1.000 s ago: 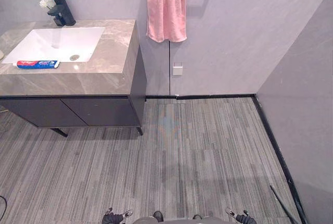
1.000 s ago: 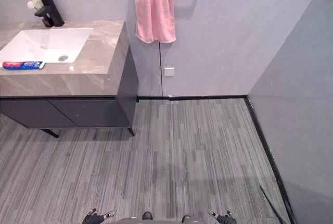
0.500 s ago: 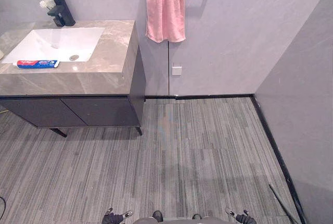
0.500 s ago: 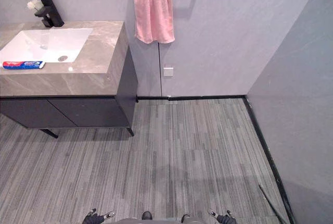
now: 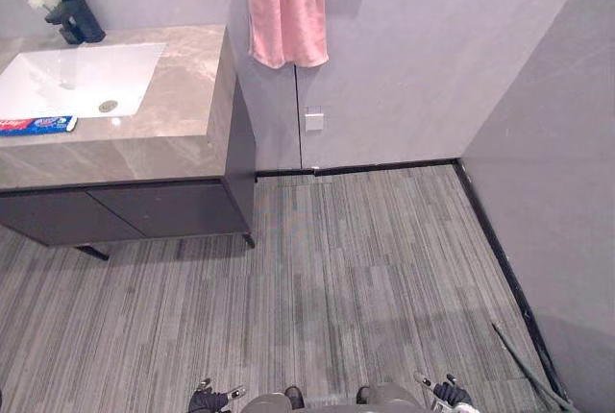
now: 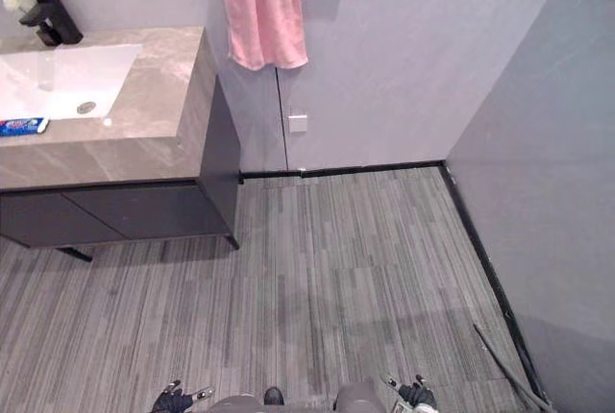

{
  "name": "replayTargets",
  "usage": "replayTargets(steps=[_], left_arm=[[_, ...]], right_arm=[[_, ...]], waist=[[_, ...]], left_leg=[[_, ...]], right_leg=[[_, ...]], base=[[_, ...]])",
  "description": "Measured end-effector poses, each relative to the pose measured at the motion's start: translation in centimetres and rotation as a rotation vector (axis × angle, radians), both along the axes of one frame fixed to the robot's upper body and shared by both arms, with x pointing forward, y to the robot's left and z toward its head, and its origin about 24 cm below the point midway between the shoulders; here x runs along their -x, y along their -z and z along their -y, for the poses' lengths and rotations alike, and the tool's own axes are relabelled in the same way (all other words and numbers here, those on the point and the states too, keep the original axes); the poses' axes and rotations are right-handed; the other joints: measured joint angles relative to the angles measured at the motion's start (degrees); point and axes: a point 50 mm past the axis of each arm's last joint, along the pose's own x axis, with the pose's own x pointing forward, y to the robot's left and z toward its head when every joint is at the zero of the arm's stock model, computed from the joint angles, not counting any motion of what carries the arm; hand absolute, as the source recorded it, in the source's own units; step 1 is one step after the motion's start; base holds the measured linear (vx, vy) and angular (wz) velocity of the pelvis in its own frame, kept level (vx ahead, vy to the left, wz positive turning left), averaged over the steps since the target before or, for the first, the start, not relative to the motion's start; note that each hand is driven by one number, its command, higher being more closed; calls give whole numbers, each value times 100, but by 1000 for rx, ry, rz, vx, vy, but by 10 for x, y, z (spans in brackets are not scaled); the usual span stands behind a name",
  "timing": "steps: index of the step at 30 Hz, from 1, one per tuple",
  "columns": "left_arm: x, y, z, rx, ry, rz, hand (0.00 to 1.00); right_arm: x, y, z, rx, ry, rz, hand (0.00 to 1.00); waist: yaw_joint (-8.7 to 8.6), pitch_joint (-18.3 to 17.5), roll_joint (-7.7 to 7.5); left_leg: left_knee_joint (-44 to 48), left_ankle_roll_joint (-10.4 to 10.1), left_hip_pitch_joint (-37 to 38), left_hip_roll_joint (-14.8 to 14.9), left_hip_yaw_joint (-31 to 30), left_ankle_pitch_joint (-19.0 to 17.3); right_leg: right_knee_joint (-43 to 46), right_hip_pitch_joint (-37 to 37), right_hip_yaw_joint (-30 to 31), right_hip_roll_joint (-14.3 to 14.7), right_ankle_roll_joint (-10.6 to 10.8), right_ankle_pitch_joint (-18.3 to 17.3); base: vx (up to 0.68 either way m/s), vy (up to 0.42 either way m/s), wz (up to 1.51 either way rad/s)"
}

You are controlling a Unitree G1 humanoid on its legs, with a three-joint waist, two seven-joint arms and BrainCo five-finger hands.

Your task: Organize washtable

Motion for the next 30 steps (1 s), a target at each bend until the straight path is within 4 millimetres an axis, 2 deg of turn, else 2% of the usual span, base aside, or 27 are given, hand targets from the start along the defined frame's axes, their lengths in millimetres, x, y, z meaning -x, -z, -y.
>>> replayTargets(steps=[2, 3, 6, 7, 8, 9, 10, 11, 12, 13, 14, 15, 16, 17, 19, 21, 22, 24, 25, 26, 27, 28, 29, 30], left_arm=[[0, 0, -1, 0, -6, -1, 0], [0, 0, 0, 1, -5, -3, 0], [-4, 0, 2, 8, -3, -5, 0], [-11, 0, 7, 22, 4, 12, 0], [-11, 0, 6, 19, 6, 13, 0], [-11, -1, 3, 10, 7, 14, 0], [-14, 0, 11, 32, -4, 22, 0], [-15, 0, 13, 39, -9, 26, 0], [-22, -2, 18, 55, -39, 68, 0], [-25, -3, 18, 58, -46, 80, 0], [-28, -4, 18, 59, -59, 90, 0], [-31, -4, 22, 75, -80, 106, 0], [-34, -5, 25, 82, -81, 120, 0], [-43, -9, 26, 82, -83, 162, 0], [-55, -14, 28, 85, -81, 207, 0], [-69, -18, 33, 92, -58, 244, 0], [-71, -19, 33, 93, -57, 248, 0], [-74, -20, 35, 98, -47, 254, 0], [-74, -19, 36, 99, -43, 252, 0], [-72, -18, 38, 101, -30, 243, 0], [-69, -17, 37, 102, -37, 230, 0], [-67, -16, 34, 98, -43, 223, 0], [-66, -15, 32, 96, -46, 216, 0], [-65, -15, 26, 80, -41, 208, 0]], right_arm=[[3, 1, 0, -1, 1, -8, 0], [4, 1, 0, 0, 2, -12, 0], [2, 0, 3, 7, -2, -10, 0], [-2, -1, 6, 16, -11, -4, 0], [-1, -1, 5, 14, -14, -7, 0], [4, 1, 3, 8, -11, -21, 0], [2, 0, 6, 12, -7, -18, 0], [1, -1, 7, 15, -5, -12, 0], [-4, -3, 10, 31, -19, 10, 0], [-5, -4, 10, 36, -23, 11, 0], [-5, -4, 10, 37, -31, 13, 0], [-4, -4, 11, 46, -38, 6, 0], [-4, -4, 10, 47, -39, 8, 0], [-7, -6, 7, 46, -44, 27, 0], [-14, -8, 5, 47, -61, 55, 0], [-25, -10, 2, 38, -50, 85, 0], [-27, -10, 0, 33, -48, 90, 0], [-30, -10, -3, 24, -49, 93, 0], [-29, -9, -3, 22, -50, 89, 0], [-29, -8, -3, 21, -53, 78, 0], [-29, -7, -2, 21, -61, 66, 0], [-30, -7, -4, 17, -62, 60, 0], [-30, -5, -7, 8, -64, 54, 0], [-28, -4, -10, 5, -69, 45, 0]], waist=[[-11, -3, -3], [-22, -3, 10], [-85, 35, 96], [-202, 111, 265], [-222, 109, 248], [-249, 102, 151], [-302, 119, 327], [-298, 123, 347], [-305, 137, 361], [-299, 146, 375], [-311, 154, 405], [-297, 179, 383], [-298, 181, 390], [-250, 236, 290], [-184, 239, 245], [-97, 240, 247], [-60, 242, 243], [-6, 241, 238], [-6, 239, 237], [10, 223, 267], [31, 211, 281], [35, 188, 229], [30, 125, 164], [-1, 83, -30]], left_leg=[[11, -63, 100, 116, -21, -130], [7, -148, 172, 215, -24, -204], [6, -316, 267, 477, -20, -303], [-79, -436, 381, 763, -61, -341], [-90, -462, 435, 784, -75, -339], [-73, -617, 513, 763, -91, -349], [162, -851, 659, 981, -138, -433], [276, -914, 618, 1007, -124, -395], [1279, -1153, 209, 1115, -124, -123], [1839, -1120, -9, 1186, -160, 28], [2774, -1094, -398, 1338, -244, 203], [3875, -1103, -757, 1591, -212, 185], [4276, -1101, -873, 1691, -116, 179], [4827, -1019, -1193, 1848, 160, 127], [4982, -878, -1570, 1896, 418, 41], [4277, -810, -2135, 1838, 794, -1], [3929, -810, -2191, 1789, 914, 0], [2184, -841, -2273, 1323, 1000, 70], [1634, -858, -2265, 1150, 937, 193], [871, -835, -2207, 923, 748, 520], [658, -553, -2226, 813, 537, 952], [665, -352, -2215, 748, 511, 1140], [733, -106, -2214, 609, 530, 1171], [816, -24, -2193, 398, 576, 919]], right_leg=[[145, -207, -322, -94, -12, -284], [-111, -335, -549, -113, 11, -364], [-1015, -658, -849, 55, -87, -295], [-2034, -853, -889, 428, -235, 229], [-2442, -845, -836, 505, -238, 502], [-2930, -799, -794, 504, -314, 934], [-2672, -711, -863, 590, -664, 1380], [-2610, -716, -866, 594, -700, 1304], [-2473, -620, -881, 585, -773, 940], [-2504, -515, -879, 594, -807, 843], [-2603, -269, -892, 607, -852, 711], [-2766, 124, -916, 677, -913, 615], [-2852, 338, -934, 699, -948, 592], [-3097, 862, -937, 720, -971, 519], [-3349, 1238, -922, 710, -922, 377], [-3692, 1624, -987, 714, -900, 358], [-3762, 1713, -1000, 701, -873, 345], [-4019, 2098, -1065, 609, -687, 235], [-4083, 2196, -1081, 585, -626, 198], [-4171, 2298, -1087, 580, -497, 123], [-4175, 2382, -1032, 578, -334, 13], [-4170, 2407, -971, 527, -252, -46], [-4113, 2454, -926, 377, -128, -159], [-3822, 2367, -886, 129, 50, -277]], base=[[210, 15, -2], [274, -11, -3], [398, -112, 3], [492, -185, 24], [523, -207, 30], [567, -243, 28], [454, -200, 24], [617, -325, 14], [385, -248, -1], [598, -368, 6], [528, -303, 11], [525, -273, 11], [481, -235, 3], [418, -196, 0], [358, -158, 0], [286, -64, 6], [278, -5, 9], [338, 71, 14], [322, 126, 15], [335, 220, -4], [415, 272, -16], [371, 251, -24], [347, 172, -12], [430, 195, -5]])
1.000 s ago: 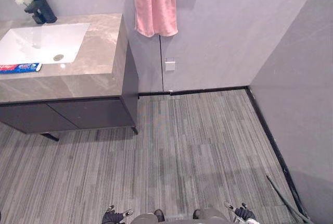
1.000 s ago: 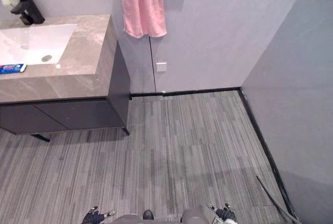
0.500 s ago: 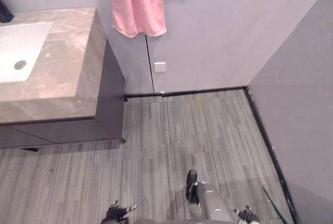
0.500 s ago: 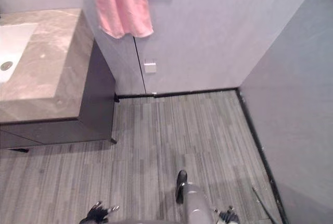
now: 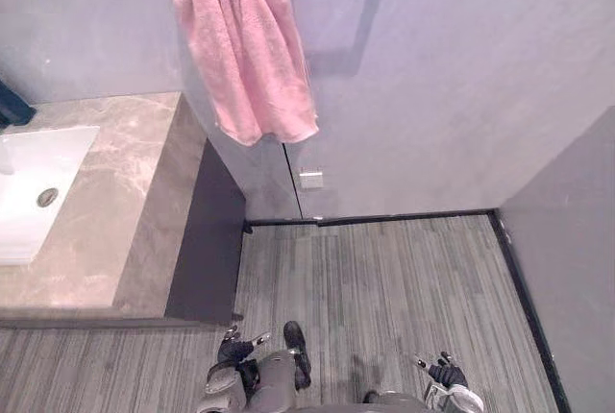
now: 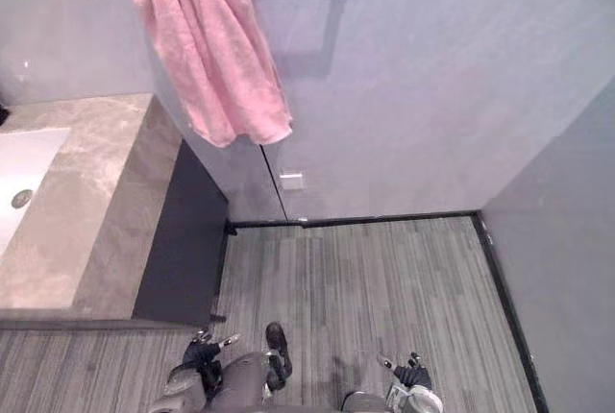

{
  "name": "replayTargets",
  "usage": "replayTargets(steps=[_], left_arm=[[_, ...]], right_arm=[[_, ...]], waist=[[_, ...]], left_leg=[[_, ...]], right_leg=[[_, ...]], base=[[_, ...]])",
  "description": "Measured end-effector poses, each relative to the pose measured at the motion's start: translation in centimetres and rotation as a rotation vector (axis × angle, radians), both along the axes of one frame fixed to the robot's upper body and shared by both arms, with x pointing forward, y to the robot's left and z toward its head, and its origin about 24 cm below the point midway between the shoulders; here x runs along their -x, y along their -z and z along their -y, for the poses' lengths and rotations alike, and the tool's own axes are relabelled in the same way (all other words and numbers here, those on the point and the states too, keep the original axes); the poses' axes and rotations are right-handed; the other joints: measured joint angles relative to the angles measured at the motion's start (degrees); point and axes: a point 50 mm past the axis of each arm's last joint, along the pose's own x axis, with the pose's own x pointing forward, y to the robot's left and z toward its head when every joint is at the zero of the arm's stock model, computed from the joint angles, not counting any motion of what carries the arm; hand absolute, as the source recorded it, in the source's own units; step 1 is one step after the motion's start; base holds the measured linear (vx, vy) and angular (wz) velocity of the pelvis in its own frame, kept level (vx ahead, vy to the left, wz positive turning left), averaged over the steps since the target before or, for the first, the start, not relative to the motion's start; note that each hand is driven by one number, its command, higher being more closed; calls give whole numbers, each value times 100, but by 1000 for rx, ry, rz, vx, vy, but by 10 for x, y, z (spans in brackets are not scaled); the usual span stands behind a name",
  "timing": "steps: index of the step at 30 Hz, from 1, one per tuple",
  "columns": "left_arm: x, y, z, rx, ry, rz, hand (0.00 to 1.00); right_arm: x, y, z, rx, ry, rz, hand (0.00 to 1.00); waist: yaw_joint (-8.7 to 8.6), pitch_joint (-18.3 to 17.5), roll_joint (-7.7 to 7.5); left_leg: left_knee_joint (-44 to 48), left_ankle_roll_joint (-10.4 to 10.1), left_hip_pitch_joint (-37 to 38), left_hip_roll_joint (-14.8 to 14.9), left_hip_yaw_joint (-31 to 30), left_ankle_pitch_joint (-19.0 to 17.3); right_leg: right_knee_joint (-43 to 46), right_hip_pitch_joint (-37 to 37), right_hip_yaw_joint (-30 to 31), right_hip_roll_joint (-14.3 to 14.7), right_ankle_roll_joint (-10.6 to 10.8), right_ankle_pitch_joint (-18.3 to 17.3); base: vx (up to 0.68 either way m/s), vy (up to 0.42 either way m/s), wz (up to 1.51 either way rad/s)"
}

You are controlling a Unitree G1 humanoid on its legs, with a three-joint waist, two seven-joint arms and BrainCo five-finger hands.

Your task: Organize washtable

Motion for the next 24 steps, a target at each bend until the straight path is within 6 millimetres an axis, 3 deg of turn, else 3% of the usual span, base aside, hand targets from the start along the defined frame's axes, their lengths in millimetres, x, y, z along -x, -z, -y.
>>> replayTargets(steps=[1, 2, 3, 5, 7, 9, 10, 12, 13, 14, 15, 17, 19, 21, 24], left_arm=[[1, 1, 0, -1, 4, -6, 0], [4, 2, -1, -4, 9, -21, 0], [7, 3, -5, -17, 21, -41, 0], [11, 6, -5, -24, 49, -69, 0], [13, 6, -4, -25, 61, -77, 0], [15, 7, -3, -22, 60, -82, 0], [14, 7, -1, -18, 60, -82, 0], [15, 7, -2, -18, 57, -83, 0], [18, 8, -4, -18, 44, -88, 0], [21, 8, -6, -17, 21, -94, 0], [21, 9, -3, -5, 10, -96, 0], [23, 11, 7, 31, -13, -95, 0], [22, 11, 8, 34, -16, -93, 0], [15, 7, 10, 47, -49, -53, 0], [12, 5, 10, 46, -50, -36, 0]], right_arm=[[2, 1, 1, 5, -4, -12, 0], [5, 2, 0, 3, -4, -21, 0], [3, 1, 0, 6, -5, -14, 0], [2, 1, 2, 11, -8, -11, 0], [0, 0, 2, 16, -20, -5, 0], [-6, -1, -1, 13, -46, 11, 0], [-9, -3, -1, 14, -46, 25, 0], [-10, -3, 0, 14, -43, 34, 0], [-9, -3, -1, 8, -39, 37, 0], [-4, -1, -3, 0, -34, 26, 0], [-2, -1, -2, -2, -17, 29, 0], [-2, -3, 6, 13, 9, 37, 0], [-3, -4, 6, 13, 13, 45, 0], [0, -4, 6, 12, 18, 43, 0], [1, -3, 1, 0, 18, 47, 0]], waist=[[7, -11, -17], [13, -8, -10], [-13, 9, -65], [-9, 24, -72], [-14, 60, 10], [-31, 63, 16], [-74, 64, 20], [-109, 64, 18], [-141, 54, -23], [-156, 16, -88], [-166, -6, -80], [-129, -57, 193], [-177, -41, 227], [-36, -17, 276], [11, -27, 248]], left_leg=[[36, 51, 41, -80, 16, -159], [83, 117, 187, -143, 10, -278], [73, 137, 464, -260, -31, -444], [-3, 194, 999, -374, -127, -613], [-297, 192, 1505, -404, -295, -639], [-532, 192, 1826, -360, -478, -639], [-671, 161, 1996, -289, -675, -657], [-725, 51, 2085, -247, -806, -723], [-720, -90, 2160, -255, -954, -815], [-669, -219, 2226, -292, -1069, -957], [-622, -297, 2302, -236, -1155, -1058], [-218, -489, 2222, 14, -1118, -1173], [620, -637, 1854, 218, -1108, -1257], [2235, -790, 1305, 704, -904, -1283], [2311, -698, 1070, 885, -646, -1338]], right_leg=[[558, -213, 101, -140, 73, -43], [1721, -659, 313, -319, 128, -27], [2997, -1121, 522, -535, 384, 130], [4162, -1457, 713, -609, 450, -48], [4334, -1718, 623, -514, 270, -230], [3953, -2102, 491, -340, 45, -351], [3110, -2381, 489, -127, -1, -328], [2330, -2493, 531, 1, -143, -109], [1574, -2493, 602, 98, -227, 344], [1344, -2466, 740, 107, -426, 1053], [1510, -2435, 721, 95, -509, 1047], [1592, -2316, 472, 190, -584, 715], [1490, -2120, 291, 241, -643, 619], [1166, -1595, 206, 472, -761, 553], [845, -1177, 287, 559, -782, 538]], base=[[517, 261, 2], [508, 283, 9], [445, 250, 16], [406, 164, 34], [407, 96, 50], [396, 12, 67], [401, -87, 70], [333, -119, 67], [341, -203, 73], [426, -257, 72], [347, -232, 49], [329, -223, 40], [249, -227, 46], [280, -235, 8], [198, -81, -19]])
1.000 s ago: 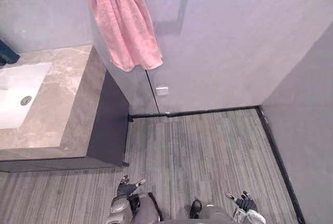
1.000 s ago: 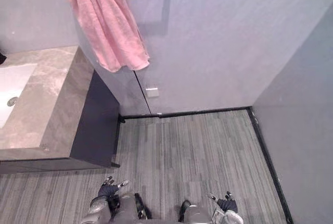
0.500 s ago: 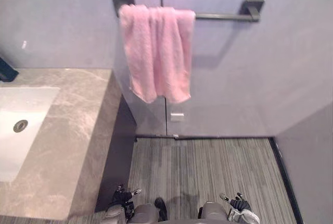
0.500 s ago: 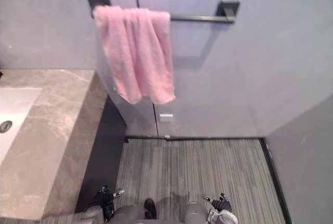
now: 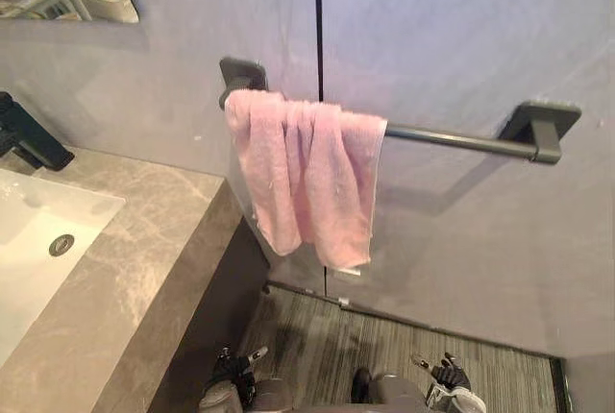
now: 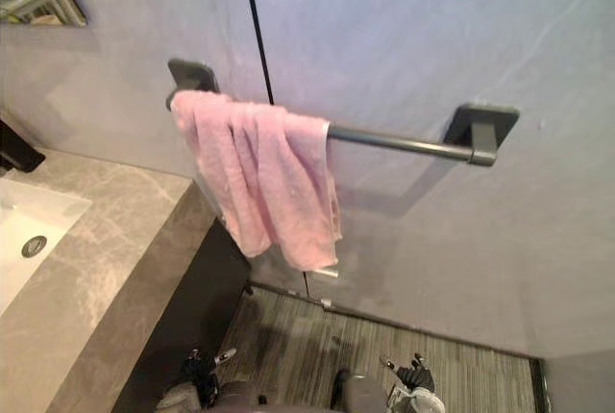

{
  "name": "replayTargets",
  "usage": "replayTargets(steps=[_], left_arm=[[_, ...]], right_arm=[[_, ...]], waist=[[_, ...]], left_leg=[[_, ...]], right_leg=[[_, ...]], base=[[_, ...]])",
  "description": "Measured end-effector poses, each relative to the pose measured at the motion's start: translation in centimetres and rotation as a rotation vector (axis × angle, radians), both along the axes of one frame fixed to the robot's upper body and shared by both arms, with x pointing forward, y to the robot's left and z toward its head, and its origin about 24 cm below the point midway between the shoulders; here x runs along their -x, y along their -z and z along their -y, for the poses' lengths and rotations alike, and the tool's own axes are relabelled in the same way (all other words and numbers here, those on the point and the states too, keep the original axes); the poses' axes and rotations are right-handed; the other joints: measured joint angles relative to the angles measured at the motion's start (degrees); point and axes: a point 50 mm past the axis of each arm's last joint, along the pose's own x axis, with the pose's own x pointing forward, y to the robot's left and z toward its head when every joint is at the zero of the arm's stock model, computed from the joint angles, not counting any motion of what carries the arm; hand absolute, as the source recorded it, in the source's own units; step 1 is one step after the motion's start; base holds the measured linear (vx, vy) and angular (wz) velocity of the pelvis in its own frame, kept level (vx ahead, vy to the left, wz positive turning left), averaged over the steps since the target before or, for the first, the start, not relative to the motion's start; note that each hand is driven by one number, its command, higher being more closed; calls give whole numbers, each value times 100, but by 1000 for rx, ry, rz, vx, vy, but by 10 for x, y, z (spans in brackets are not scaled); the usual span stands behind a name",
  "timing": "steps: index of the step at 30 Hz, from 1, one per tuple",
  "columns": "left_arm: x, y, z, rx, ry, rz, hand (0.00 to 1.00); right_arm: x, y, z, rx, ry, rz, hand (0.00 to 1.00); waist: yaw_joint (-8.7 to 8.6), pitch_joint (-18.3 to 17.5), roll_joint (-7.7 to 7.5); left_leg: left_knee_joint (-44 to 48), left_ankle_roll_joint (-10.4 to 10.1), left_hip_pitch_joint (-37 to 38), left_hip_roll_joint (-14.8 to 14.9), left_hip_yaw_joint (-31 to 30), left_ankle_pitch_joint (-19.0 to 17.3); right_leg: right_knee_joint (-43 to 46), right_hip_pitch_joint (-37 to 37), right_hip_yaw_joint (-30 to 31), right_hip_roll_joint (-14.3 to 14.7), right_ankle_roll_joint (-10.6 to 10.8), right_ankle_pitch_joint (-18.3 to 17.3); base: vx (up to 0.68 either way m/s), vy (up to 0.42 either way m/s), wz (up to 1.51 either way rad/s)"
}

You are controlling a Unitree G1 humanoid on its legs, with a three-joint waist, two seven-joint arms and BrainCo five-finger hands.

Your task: Organize washtable

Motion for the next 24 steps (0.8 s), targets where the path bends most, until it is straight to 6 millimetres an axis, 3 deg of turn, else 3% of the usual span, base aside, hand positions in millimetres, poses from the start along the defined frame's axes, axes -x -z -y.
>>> replayTargets(steps=[1, 3, 4, 5, 10, 17, 24], left_arm=[[-1, 0, 0, 0, 1, 2, 0], [-1, 0, 1, 0, 1, -1, 0], [-1, 0, 2, 1, 4, -5, 0], [-1, 1, 0, -4, 6, -10, 0], [0, 1, -2, -17, 33, -16, 0], [9, 5, 2, -13, 67, -57, 0], [17, 7, -2, -26, 71, -72, 0]], right_arm=[[-1, 0, -1, -3, 0, 3, 0], [1, 1, -2, -10, 15, -2, 0], [2, 1, -1, -6, 18, -4, 0], [3, 1, -1, -6, 18, -15, 0], [12, 5, -8, -24, 27, -38, 0], [16, 7, -2, -14, 23, -66, 0], [18, 8, 3, -12, 12, -88, 0]], waist=[[2, -2, -1], [-2, -13, 7], [-4, -31, 39], [2, -87, 17], [-15, -304, -238], [-3, -352, -19], [-1, -358, 2]], left_leg=[[-216, 0, -58, -32, -13, 0], [-1492, 1, -51, -278, -402, 115], [-1895, 21, -15, -336, -506, 445], [-2035, -6, 119, -376, -452, 652], [-2466, 116, 401, -644, -129, 729], [-2821, 173, 724, -738, 48, 795], [-3065, 162, 855, -717, 0, 936]], right_leg=[[-38, 1, 64, -2, 13, 10], [-86, -13, 305, -13, 79, 38], [-78, -25, 385, 18, 143, 24], [-76, -13, 587, -2, 240, 34], [-465, 108, 855, -204, 466, 176], [-825, 280, 1109, -148, 514, 387], [-1396, 526, 1180, -41, 469, 779]], base=[[160, 21, -41], [153, 93, -59], [150, 148, -69], [176, 173, -57], [88, 137, -32], [-13, 47, -16], [-63, -14, -6]])
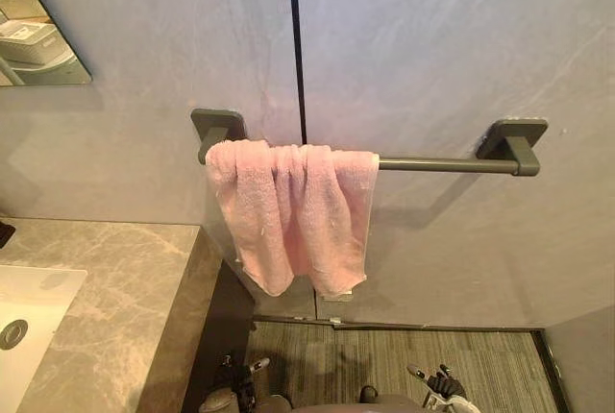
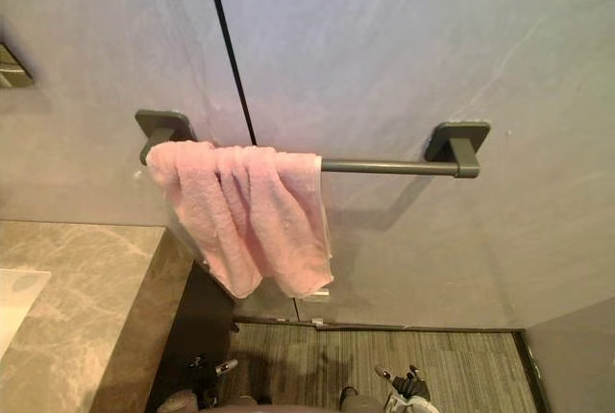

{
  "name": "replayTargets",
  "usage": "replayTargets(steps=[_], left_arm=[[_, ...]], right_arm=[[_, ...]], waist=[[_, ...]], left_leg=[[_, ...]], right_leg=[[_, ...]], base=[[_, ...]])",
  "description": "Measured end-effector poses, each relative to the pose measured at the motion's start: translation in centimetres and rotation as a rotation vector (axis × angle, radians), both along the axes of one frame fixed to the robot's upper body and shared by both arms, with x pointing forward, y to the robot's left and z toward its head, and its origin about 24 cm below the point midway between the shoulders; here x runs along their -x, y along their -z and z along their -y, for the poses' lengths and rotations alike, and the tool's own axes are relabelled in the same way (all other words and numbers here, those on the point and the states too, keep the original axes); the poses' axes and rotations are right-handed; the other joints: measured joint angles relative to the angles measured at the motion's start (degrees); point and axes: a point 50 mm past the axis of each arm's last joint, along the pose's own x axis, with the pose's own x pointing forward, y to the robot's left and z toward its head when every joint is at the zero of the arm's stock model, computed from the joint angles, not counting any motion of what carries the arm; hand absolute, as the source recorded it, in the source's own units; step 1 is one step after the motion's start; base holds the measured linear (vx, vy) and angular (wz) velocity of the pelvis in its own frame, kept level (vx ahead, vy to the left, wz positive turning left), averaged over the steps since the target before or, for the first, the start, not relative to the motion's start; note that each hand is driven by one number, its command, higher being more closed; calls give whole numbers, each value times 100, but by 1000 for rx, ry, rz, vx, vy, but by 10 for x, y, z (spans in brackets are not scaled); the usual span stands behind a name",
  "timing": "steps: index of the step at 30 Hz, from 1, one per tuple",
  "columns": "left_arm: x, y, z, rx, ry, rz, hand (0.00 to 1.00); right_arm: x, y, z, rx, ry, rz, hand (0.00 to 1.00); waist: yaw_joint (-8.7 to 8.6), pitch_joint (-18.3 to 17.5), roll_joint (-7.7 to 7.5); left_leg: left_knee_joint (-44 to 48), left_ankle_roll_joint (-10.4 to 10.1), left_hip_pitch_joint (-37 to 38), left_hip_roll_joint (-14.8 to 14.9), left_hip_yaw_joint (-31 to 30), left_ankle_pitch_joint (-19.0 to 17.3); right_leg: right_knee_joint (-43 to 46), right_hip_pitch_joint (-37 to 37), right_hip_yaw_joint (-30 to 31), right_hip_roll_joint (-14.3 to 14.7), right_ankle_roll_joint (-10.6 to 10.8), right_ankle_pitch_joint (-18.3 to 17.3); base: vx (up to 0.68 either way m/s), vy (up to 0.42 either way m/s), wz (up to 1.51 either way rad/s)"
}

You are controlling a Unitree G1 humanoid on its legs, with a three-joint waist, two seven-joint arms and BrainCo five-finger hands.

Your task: Organize washtable

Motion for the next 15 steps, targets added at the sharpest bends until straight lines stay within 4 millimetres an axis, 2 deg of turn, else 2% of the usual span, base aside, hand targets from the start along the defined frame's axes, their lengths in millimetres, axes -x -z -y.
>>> replayTargets(steps=[8, 11, 12, 15], left_arm=[[0, -4, -4, -10, -78, 53, 0], [-12, -20, -2, -18, -109, 184, 0], [-23, -33, -1, -33, -98, 275, 0], [-39, -60, -6, -72, -119, 442, 0]], right_arm=[[3, 0, 5, 15, 5, -4, 0], [9, -1, 8, 31, 10, -12, 0], [14, 0, 10, 39, 16, -26, 0], [18, -1, 11, 50, 21, -26, 0]], waist=[[0, 2, -8], [-3, 1, -17], [19, -4, -24], [4, -11, -11]], left_leg=[[-151, -16, 56, -21, -38, 38], [-162, -2, 56, -42, -184, 49], [-168, -2, 54, -46, -231, 49], [-173, -2, 64, -55, -314, 50]], right_leg=[[-314, 100, -13, 17, -8, 194], [-344, 179, -145, 0, -4, 193], [-359, 207, -188, -1, 0, 186], [-409, 288, -282, -10, -5, 176]], base=[[-39, -8, -3], [38, -12, 19], [40, -10, 24], [32, -11, 14]])
